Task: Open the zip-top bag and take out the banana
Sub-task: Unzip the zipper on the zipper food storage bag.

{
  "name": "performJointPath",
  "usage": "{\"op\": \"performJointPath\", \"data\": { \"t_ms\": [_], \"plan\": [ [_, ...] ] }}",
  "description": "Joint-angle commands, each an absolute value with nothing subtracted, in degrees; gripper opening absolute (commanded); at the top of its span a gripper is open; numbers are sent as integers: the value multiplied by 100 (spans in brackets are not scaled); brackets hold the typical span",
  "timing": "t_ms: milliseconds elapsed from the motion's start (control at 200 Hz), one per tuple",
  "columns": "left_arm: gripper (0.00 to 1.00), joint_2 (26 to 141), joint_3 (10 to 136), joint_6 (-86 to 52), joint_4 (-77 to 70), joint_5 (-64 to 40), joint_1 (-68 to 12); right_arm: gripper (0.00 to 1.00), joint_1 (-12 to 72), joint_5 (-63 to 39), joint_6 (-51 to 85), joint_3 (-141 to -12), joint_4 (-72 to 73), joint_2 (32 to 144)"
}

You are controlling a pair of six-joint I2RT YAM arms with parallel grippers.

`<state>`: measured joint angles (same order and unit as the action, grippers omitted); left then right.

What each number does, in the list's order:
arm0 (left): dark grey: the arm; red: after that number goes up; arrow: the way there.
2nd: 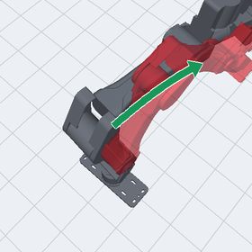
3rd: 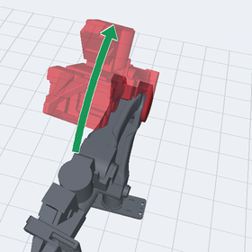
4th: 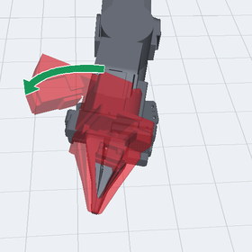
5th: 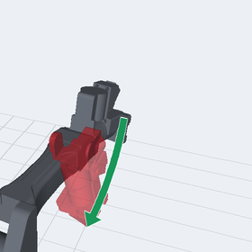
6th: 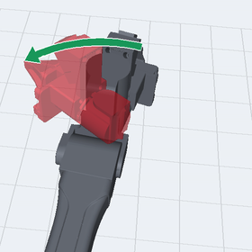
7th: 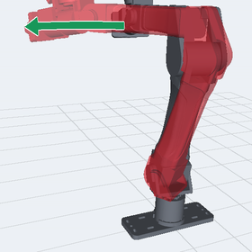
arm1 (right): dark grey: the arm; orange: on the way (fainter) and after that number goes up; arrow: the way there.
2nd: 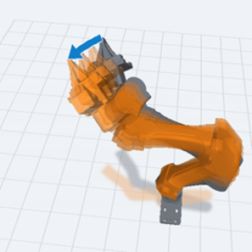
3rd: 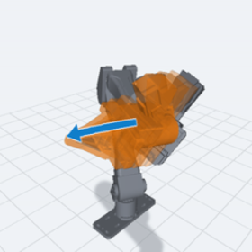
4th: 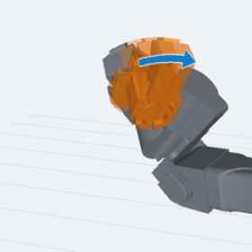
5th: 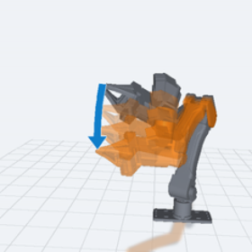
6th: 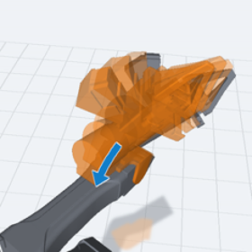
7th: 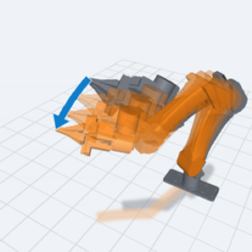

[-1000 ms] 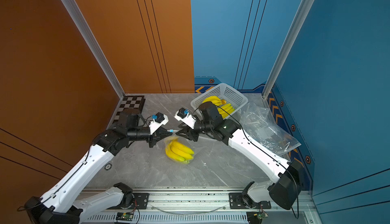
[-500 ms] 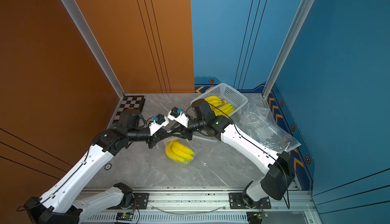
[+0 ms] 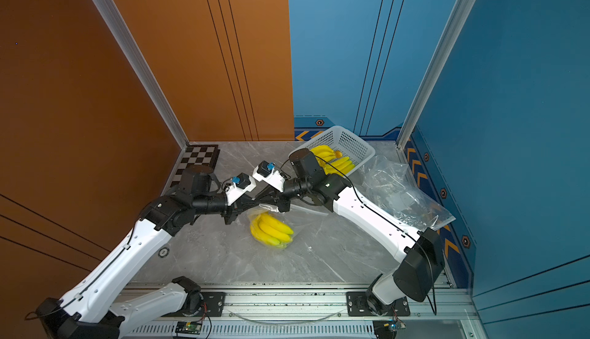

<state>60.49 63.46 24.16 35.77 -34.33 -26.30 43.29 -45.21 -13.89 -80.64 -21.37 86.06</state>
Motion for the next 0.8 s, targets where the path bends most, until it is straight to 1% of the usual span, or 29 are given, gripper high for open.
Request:
{"op": "performJointPath", "data": {
  "t_ms": [0,475,490,516,661,796],
  "plan": [
    [0,5980,6456,2317,3614,-3320,-2611,3,4310,-4603,-1354,-8080,-2058,8554],
    [0,5965,6522,1899,3235,-3561,-2395,3,4064,-4460,-1301,-7493,-2126,7958],
    [0,5975,6533,1898,3239,-3560,-2391,3,3903,-4457,-1301,-7468,-2135,7928],
    [0,5997,6548,1892,3243,-3552,-2391,3,3858,-4456,-1301,-7430,-2142,7886],
    [0,6055,6618,1881,3243,-3369,-2359,3,3672,-4431,-1312,-7204,-2255,7603],
    [0,6121,6725,1937,3365,-2786,-2347,3,3456,-4431,-1344,-6963,-2429,7297]
  ]
}}
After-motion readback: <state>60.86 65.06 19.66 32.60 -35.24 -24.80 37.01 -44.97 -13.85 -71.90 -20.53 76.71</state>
